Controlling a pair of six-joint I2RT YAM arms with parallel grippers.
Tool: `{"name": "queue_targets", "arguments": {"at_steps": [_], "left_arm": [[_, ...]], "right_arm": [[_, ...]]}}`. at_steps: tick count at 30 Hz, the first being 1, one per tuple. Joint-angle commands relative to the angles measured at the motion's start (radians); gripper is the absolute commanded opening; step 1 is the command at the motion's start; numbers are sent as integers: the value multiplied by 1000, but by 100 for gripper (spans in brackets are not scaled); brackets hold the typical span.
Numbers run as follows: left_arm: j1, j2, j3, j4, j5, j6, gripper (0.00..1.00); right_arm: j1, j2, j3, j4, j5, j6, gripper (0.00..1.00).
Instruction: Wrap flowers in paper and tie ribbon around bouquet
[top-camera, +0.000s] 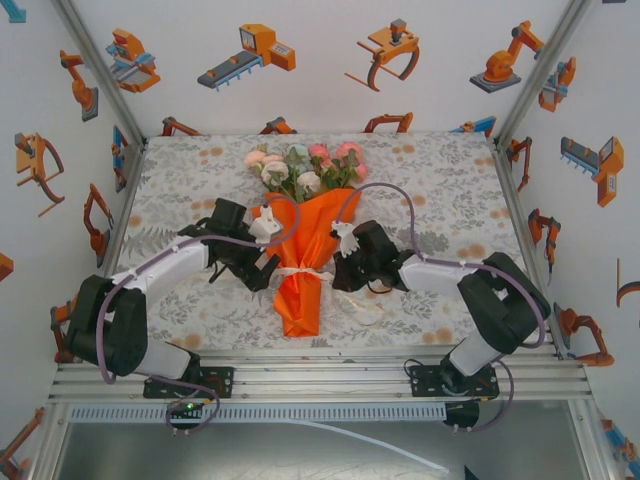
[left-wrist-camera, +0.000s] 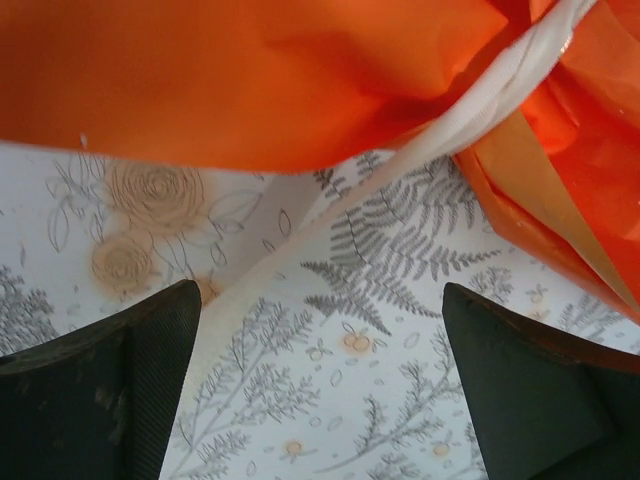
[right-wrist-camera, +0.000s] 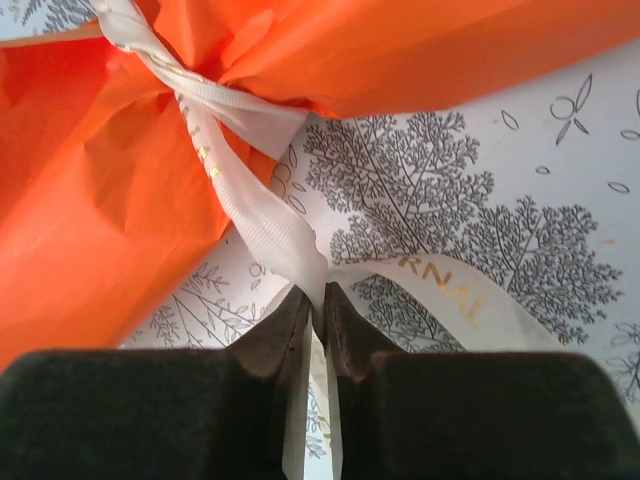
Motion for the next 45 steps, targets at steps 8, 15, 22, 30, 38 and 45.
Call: {"name": "queue_targets", "arguments": {"at_steps": [8,15,22,30,38,45], "left_arm": [[-25,150,-15,186,-62,39,74],[-11,83,-19,151,-204,-88,0],[126,-73,-12,24,-381,-531,0],[138,-229,-147,134,-185,-707,0],[28,-442,-152,278,83,-718,0],[-71,-406,-113,312,14,-646,0]], "right_arm": [[-4,-13,26,77,11,74,0],[-22,-82,-84,85,274,281,0],[-146,-152,-248,-82,460,636,0],[-181,-240,-284,-58,384,637,0],[-56,-369,-69,-27,92,435,0],[62,-194,163,72,70,348,0]]}}
